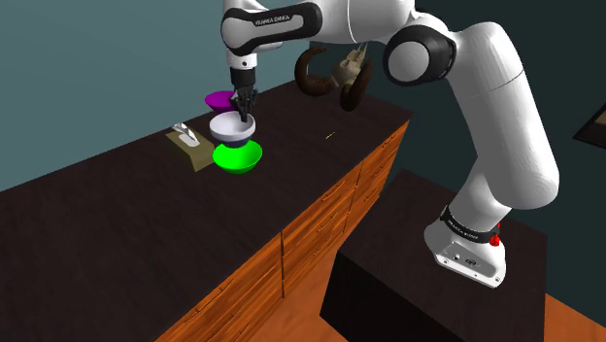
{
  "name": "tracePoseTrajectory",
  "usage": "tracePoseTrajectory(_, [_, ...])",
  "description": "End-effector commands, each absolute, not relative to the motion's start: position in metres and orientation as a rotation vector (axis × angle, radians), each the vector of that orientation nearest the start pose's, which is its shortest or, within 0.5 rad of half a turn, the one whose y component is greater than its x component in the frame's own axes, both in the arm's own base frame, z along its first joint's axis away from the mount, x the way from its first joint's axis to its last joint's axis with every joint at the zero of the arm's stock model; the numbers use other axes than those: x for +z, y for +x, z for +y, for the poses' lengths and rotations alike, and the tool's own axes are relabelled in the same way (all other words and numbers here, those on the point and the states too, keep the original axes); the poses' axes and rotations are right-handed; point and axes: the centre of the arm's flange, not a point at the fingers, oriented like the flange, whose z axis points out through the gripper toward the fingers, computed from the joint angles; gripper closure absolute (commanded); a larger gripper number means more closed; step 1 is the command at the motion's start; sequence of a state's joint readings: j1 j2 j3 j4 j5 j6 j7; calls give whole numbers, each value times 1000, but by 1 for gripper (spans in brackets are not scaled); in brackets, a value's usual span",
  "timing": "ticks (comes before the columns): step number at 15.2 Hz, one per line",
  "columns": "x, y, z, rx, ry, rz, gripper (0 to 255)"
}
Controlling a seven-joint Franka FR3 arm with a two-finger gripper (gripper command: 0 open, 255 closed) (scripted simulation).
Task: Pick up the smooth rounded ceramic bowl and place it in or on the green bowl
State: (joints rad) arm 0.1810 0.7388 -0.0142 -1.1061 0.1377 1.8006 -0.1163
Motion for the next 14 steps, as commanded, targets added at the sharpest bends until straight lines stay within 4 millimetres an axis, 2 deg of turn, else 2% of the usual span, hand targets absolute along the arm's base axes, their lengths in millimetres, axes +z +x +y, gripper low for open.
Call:
tracePoseTrajectory(1, [366,737,138,70,-2994,-380,255])
tracePoseTrajectory(8, [326,737,138,70,-2994,-380,255])
tracePoseTrajectory(14, [326,737,138,70,-2994,-380,255])
